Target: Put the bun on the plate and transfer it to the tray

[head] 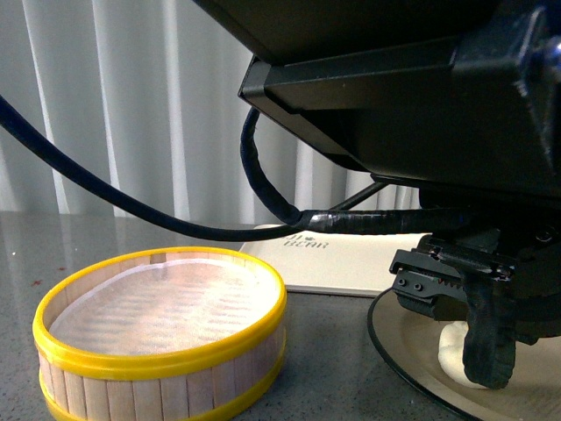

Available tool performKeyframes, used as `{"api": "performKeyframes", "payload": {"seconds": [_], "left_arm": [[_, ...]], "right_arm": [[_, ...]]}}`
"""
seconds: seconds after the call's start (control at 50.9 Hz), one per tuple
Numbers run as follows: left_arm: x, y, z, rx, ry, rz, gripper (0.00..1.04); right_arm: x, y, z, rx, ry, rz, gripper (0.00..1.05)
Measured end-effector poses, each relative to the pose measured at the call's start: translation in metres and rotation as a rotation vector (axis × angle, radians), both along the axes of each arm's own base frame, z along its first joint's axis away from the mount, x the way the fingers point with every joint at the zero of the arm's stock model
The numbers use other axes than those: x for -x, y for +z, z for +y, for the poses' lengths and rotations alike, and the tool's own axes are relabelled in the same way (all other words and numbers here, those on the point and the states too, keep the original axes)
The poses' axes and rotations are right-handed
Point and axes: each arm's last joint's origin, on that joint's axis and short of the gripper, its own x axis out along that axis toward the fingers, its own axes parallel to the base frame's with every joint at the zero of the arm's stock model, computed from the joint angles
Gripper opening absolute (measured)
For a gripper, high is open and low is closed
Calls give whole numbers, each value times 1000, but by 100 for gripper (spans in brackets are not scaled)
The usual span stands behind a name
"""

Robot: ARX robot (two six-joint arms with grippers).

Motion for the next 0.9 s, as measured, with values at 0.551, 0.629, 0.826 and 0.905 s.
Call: {"api": "performKeyframes", "payload": {"seconds": [0.551,0.629,0.826,0.905], "left_arm": [[-91,52,157,220,507,-85,98],[-95,54,185,215,579,-87,98],[-98,52,197,211,626,-101,97],[-89,46,201,204,726,-319,85]], "right_arm": [[0,0,0,0,0,0,96],[0,0,0,0,0,0,96],[0,0,0,0,0,0,96],[0,0,0,0,0,0,96]]}}
